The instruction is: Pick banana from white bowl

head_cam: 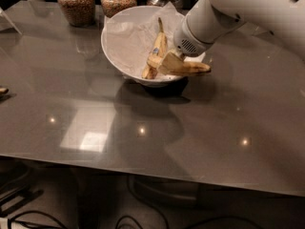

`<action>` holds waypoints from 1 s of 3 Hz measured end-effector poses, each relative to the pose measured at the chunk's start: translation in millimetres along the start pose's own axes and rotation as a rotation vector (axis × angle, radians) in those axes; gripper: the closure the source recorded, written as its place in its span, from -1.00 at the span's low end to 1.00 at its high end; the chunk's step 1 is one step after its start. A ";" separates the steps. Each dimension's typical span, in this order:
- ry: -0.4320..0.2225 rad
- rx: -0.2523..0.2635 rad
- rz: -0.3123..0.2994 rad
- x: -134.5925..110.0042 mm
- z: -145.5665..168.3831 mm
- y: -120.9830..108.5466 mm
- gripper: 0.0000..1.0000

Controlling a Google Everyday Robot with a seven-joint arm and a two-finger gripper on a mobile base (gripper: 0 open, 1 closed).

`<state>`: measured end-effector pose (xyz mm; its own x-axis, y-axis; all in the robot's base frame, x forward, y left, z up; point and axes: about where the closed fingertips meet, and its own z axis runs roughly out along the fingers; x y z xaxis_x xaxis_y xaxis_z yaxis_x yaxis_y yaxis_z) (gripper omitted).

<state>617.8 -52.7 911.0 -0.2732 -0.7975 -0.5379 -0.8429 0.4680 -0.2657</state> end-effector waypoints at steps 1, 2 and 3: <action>0.038 0.014 0.017 11.6 7.8 -7.7 -0.02; 0.068 0.003 0.022 21.3 13.3 -6.3 -0.04; 0.086 -0.015 0.017 26.4 13.2 -0.1 0.33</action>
Offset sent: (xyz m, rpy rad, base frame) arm 0.0035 -0.0242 -0.0327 -0.0721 0.0714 -0.0485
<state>616.8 -68.7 886.2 -0.3259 -0.8195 -0.4714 -0.8443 0.4767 -0.2449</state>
